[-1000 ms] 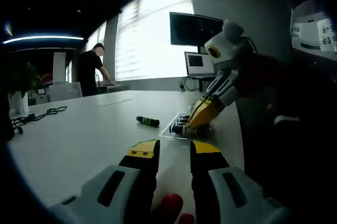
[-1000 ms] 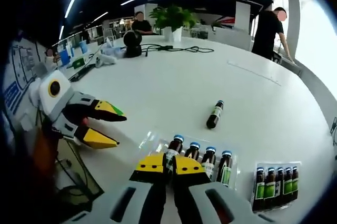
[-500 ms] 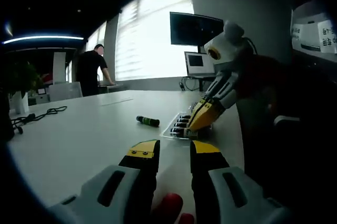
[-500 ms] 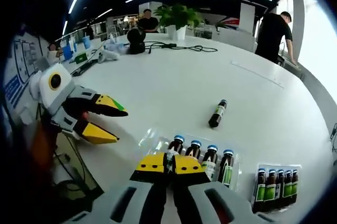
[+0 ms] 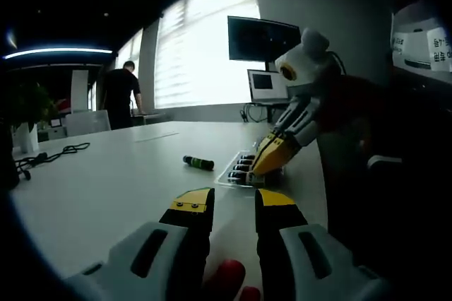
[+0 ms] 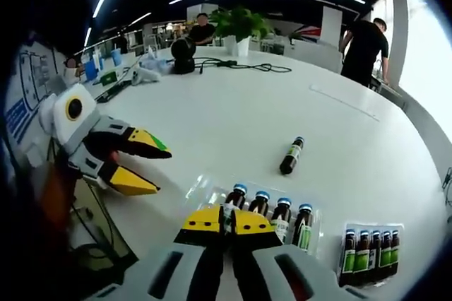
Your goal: Grip medicine bottles put into box
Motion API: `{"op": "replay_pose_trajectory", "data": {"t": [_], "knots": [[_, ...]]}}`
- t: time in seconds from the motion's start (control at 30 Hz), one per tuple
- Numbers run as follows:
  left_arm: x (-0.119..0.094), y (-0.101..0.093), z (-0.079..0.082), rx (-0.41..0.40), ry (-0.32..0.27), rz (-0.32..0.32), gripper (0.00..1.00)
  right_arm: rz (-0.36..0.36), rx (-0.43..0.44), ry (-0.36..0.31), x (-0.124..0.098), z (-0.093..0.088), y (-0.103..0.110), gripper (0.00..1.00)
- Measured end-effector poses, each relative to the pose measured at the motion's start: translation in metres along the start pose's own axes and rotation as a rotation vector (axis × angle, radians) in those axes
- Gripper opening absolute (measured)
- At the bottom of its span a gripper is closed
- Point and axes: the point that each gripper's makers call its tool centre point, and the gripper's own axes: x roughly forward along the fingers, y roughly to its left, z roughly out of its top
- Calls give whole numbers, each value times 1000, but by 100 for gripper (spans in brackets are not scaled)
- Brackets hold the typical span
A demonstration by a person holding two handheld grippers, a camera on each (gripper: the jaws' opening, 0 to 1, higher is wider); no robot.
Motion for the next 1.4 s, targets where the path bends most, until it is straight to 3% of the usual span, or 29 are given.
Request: {"op": "replay_pose_trajectory", "data": {"t": [0.5,1.4], "knots": [[0,-1,1,-3,-3,-3,17,-9,-66,-39,-2,1,0,0],[0,0,-2,3,7,5,17,3,-60,-107,-9,4,-10,2]]}}
